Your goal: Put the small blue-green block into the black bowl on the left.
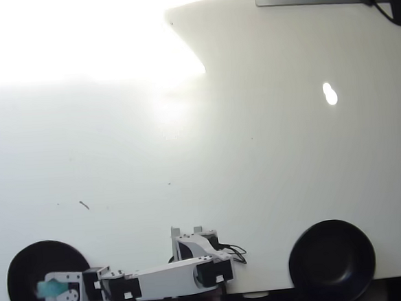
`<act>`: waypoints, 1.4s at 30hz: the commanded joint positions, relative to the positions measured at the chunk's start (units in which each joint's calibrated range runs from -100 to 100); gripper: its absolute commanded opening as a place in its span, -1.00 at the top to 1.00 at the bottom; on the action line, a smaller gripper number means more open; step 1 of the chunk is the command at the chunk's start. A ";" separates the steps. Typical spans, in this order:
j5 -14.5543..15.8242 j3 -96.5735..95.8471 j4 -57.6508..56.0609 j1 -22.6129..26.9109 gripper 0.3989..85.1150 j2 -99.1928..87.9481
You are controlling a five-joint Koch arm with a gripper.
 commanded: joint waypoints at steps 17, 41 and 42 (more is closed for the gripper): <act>-4.30 -18.05 27.45 1.61 0.93 -6.70; 1.56 -15.19 18.04 -0.88 -0.04 -8.52; 2.39 -15.19 18.04 -1.27 -0.04 -8.84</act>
